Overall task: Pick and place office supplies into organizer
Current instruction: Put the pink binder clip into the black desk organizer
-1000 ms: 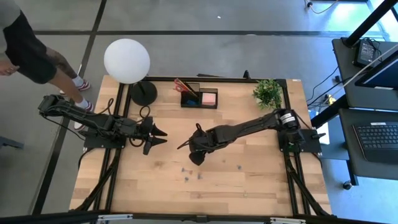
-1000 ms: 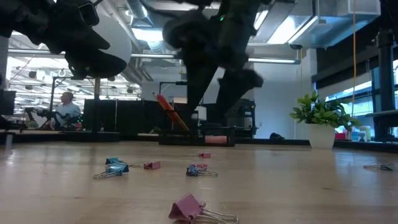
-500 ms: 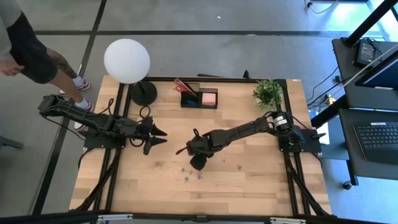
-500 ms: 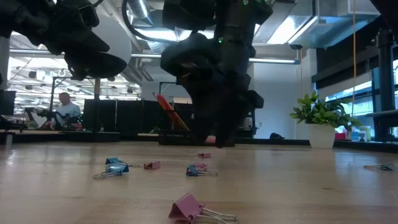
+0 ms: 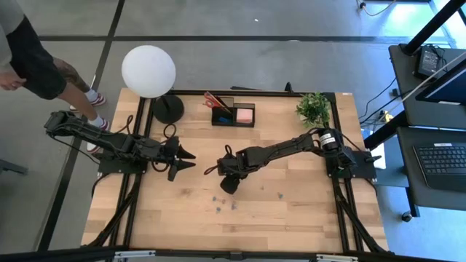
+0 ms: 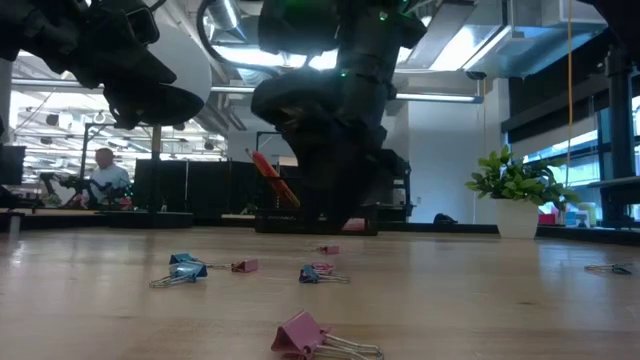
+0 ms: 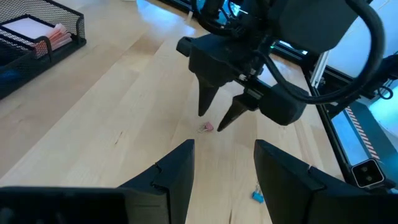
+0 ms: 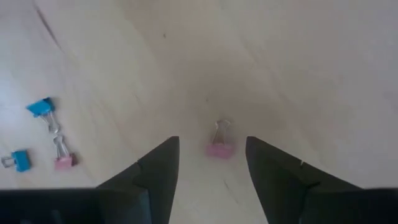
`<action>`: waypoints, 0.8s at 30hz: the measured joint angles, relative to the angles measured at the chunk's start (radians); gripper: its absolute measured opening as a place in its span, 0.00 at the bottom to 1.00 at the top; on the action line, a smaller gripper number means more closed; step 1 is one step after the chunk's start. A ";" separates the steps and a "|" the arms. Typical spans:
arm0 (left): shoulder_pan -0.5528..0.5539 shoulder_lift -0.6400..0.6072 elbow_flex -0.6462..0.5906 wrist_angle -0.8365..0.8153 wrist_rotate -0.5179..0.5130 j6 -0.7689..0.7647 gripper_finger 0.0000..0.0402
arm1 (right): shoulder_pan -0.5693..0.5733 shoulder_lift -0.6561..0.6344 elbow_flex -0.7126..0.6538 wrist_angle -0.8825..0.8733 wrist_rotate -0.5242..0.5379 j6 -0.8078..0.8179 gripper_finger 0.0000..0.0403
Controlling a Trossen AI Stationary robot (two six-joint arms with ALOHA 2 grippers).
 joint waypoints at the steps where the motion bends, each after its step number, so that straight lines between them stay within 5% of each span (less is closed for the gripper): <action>1: 0.000 0.000 0.000 0.000 0.000 0.000 0.40 | 0.000 0.000 0.000 0.000 -0.005 0.002 0.47; 17: 0.000 0.000 0.000 0.000 -0.003 0.010 0.40 | -0.003 0.000 0.000 0.053 -0.024 0.062 0.47; 24: 0.000 0.000 0.000 0.000 -0.004 0.010 0.40 | 0.004 0.000 0.002 -0.073 0.073 0.170 0.47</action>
